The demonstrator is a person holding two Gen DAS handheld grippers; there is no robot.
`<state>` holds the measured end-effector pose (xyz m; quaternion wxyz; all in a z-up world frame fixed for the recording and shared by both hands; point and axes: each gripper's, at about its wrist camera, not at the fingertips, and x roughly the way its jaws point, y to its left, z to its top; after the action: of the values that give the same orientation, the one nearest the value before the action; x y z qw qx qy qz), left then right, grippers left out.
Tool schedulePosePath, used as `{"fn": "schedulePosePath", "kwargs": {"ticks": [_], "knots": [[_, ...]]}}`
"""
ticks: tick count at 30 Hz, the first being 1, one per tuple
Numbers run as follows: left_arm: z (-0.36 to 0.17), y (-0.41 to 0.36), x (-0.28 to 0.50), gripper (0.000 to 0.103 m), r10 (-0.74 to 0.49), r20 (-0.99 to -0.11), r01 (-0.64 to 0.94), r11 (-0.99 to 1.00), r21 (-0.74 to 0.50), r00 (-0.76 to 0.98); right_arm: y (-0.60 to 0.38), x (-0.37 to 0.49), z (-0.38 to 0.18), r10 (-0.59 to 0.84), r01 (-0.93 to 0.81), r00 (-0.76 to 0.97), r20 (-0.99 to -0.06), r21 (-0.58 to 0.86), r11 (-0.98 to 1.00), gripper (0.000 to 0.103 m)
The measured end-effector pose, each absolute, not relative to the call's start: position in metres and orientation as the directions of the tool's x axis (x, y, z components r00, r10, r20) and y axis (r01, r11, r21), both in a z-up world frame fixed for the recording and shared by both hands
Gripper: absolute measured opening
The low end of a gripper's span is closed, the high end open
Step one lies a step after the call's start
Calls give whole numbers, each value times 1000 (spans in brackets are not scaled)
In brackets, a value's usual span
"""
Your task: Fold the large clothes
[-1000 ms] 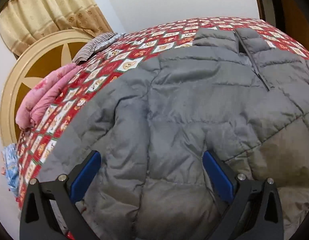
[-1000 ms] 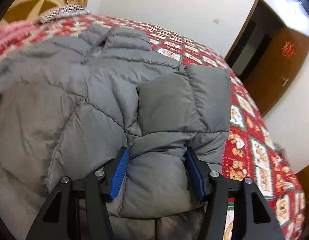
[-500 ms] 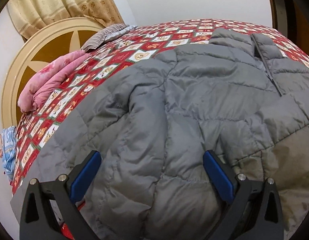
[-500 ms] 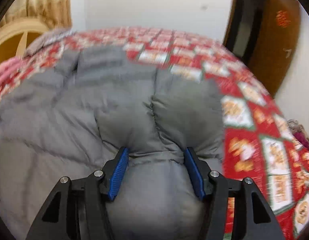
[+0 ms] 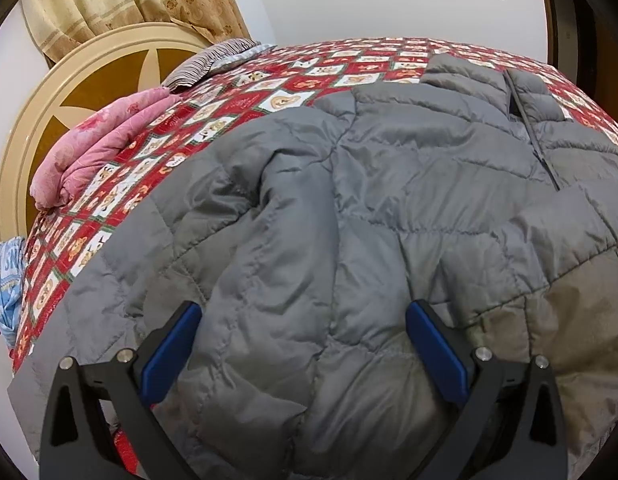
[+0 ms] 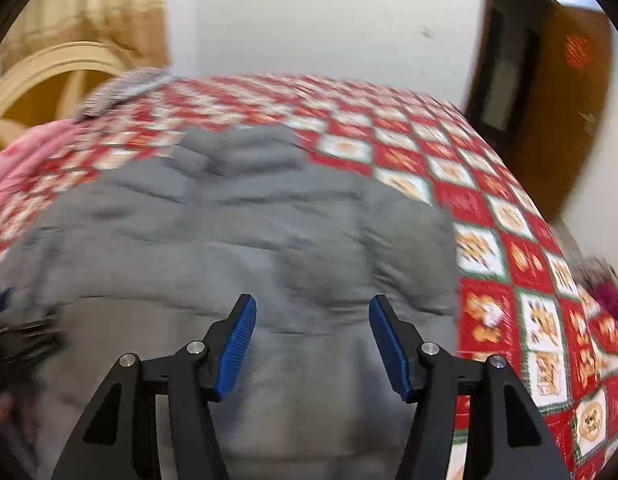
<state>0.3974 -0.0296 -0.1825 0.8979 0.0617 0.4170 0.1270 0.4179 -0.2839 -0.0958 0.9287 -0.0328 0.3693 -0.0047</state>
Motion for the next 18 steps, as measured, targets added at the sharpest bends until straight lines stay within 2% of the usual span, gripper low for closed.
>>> {"fn": "schedulePosePath", "kwargs": {"ticks": [4, 9, 18], "knots": [[-182, -29, 398, 103, 273, -734, -178, 962, 208, 622, -240, 408, -110, 46, -129, 706, -707, -65, 989, 60], [-182, -26, 396, 103, 257, -737, -179, 966, 185, 626, -224, 414, -165, 39, -140, 649, -760, -68, 988, 60], [-180, -15, 397, 103, 228, -766, -175, 973, 152, 601, -227, 417, -170, 48, -135, 649, -759, -52, 990, 61]]}}
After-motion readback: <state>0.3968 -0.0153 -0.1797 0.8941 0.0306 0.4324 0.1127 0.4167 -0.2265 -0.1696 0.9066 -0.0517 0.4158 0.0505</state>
